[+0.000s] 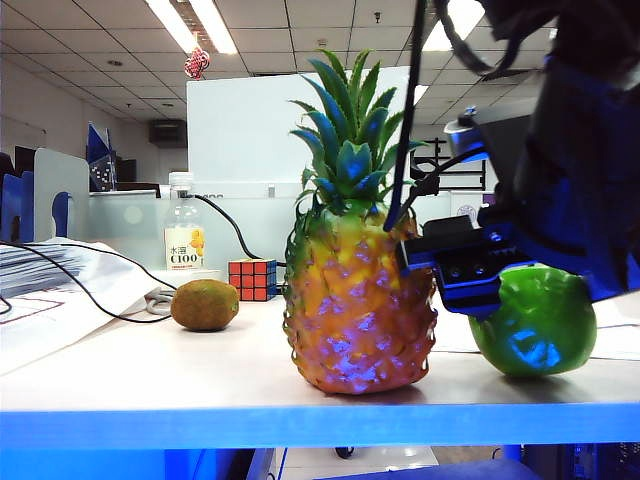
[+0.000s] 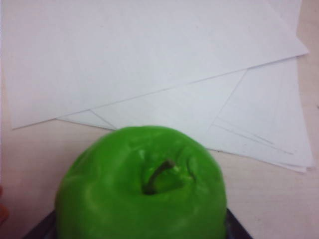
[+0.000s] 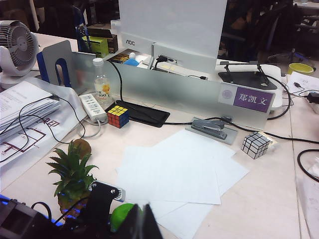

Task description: Arrange all the fruits from large to small from left to right in a row.

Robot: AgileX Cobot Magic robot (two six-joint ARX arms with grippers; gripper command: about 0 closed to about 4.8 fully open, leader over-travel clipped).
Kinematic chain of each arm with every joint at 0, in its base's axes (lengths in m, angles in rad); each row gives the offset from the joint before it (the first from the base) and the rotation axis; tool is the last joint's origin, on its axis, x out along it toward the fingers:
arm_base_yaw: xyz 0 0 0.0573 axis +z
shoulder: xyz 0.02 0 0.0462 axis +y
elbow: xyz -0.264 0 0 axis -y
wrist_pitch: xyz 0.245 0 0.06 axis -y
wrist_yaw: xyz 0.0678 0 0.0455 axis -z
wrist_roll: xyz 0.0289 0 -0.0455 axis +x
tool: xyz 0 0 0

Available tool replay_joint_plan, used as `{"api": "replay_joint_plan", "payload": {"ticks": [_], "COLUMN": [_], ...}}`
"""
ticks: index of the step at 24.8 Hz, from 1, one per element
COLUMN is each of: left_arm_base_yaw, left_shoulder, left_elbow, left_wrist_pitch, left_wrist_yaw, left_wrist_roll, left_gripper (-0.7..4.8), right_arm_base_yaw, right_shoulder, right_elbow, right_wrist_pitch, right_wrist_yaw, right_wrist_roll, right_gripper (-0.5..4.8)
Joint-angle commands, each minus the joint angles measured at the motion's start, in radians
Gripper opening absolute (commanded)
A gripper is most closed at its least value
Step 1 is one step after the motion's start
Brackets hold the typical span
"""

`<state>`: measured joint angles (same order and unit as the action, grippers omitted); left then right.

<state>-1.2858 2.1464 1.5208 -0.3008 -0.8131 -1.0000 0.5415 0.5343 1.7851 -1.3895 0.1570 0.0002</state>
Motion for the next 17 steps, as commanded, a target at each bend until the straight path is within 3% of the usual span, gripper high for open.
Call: {"api": "replay_joint_plan", "payload": {"ticks": [1,6,9,13,17], "left_arm_base_yaw": [0.001,0.0,0.0,-0.002,-0.002], "left_shoulder": [-0.002,-0.002,-0.002,-0.002,-0.002], "left_elbow": [0.001,0.001,0.001,0.001,0.001], "left_wrist_pitch": [-0.004,0.001,0.019,0.057,0.071], "left_wrist_yaw": [0.029,0.055,0.076,0.076,0.048], "left_wrist_roll": [0.005,0.005,0.005,0.047,0.069], "left_gripper": [0.51,1.18,2.4,2.68,4.79], "right_arm_base_yaw": [0.0,0.0,0.0,0.0,0.0], "right_shoulder": [0.01,0.013,0.013,0.013,0.013], "right_elbow": [0.003,0.003,0.003,0.003,0.003], "right_wrist_pitch": [0.011,0.011,0.01,0.01,0.01], "right_wrist_yaw": [0.002,0.002,0.002,0.0,0.0], "right_wrist_roll": [0.004,0.004,0.004,0.004,0.004], "right_gripper": [0.17,0.17,0.17,0.17,0.17]}}
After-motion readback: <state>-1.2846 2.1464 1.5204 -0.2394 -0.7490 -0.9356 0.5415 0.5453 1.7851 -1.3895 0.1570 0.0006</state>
